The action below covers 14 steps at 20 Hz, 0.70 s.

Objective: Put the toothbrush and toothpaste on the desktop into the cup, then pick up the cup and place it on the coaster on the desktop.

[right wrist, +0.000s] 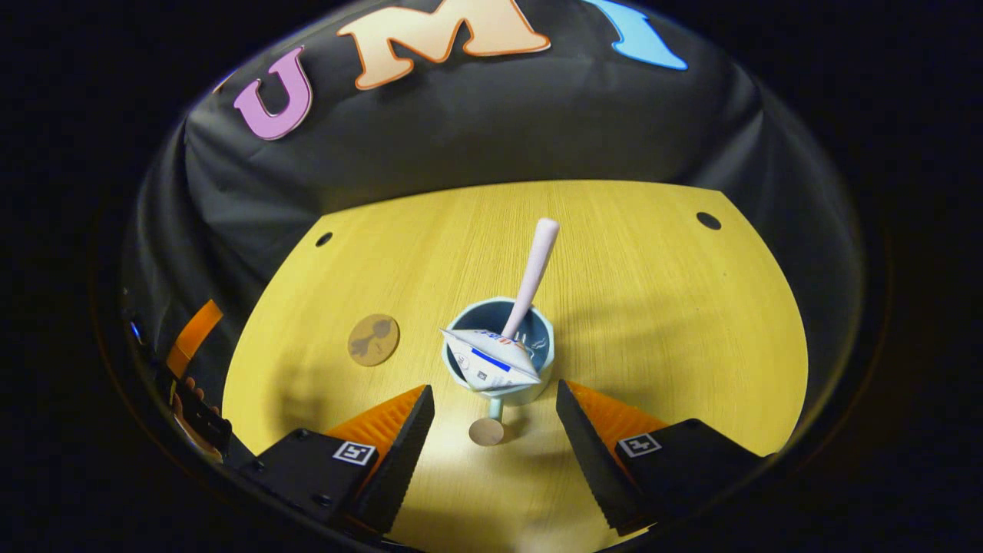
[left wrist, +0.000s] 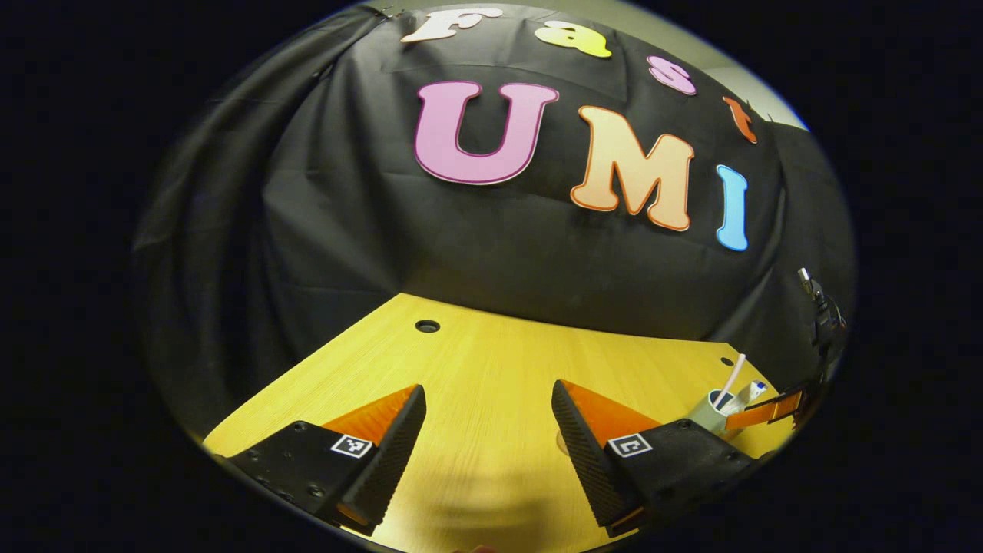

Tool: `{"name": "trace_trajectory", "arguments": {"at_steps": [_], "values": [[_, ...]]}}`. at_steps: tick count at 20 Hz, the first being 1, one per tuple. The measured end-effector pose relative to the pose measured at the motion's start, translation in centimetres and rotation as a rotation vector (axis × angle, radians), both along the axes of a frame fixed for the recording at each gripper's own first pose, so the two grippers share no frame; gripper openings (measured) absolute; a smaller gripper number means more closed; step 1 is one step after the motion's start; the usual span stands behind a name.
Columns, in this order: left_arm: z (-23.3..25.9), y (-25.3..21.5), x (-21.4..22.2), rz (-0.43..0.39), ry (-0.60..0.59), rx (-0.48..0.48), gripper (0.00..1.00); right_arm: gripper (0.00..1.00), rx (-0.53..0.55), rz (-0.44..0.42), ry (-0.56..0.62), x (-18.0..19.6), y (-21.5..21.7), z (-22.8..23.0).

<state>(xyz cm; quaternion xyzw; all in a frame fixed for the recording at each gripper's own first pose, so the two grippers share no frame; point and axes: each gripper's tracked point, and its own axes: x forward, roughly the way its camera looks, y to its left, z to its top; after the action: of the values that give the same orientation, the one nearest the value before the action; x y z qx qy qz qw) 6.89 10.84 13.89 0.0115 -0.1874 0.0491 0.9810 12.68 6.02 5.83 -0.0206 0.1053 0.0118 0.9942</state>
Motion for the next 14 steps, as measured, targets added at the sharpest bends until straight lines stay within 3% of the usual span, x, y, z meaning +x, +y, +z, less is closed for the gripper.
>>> {"name": "trace_trajectory", "arguments": {"at_steps": [6, 7, 9, 10, 14], "values": [[-2.0, 1.2, -0.4, 0.028, 0.057, -0.007, 0.95, 0.98, -0.072, -0.058, 0.167, 2.6, -0.9, -2.1], [-2.4, 1.2, -0.5, 0.026, 0.072, -0.009, 0.95, 0.84, -0.100, -0.071, 0.200, 2.8, -1.3, -2.5], [-3.0, 1.0, -0.5, 0.022, 0.087, -0.011, 0.95, 0.79, -0.124, -0.082, 0.233, 3.2, -1.5, -3.0], [-3.1, 1.0, -0.6, 0.021, 0.091, -0.011, 0.95, 0.83, -0.124, -0.080, 0.248, 3.3, -1.3, -3.2], [-3.5, 0.8, -0.7, 0.026, 0.100, -0.009, 0.95, 0.58, -0.135, -0.097, 0.292, 3.7, -1.8, -4.1]]}}
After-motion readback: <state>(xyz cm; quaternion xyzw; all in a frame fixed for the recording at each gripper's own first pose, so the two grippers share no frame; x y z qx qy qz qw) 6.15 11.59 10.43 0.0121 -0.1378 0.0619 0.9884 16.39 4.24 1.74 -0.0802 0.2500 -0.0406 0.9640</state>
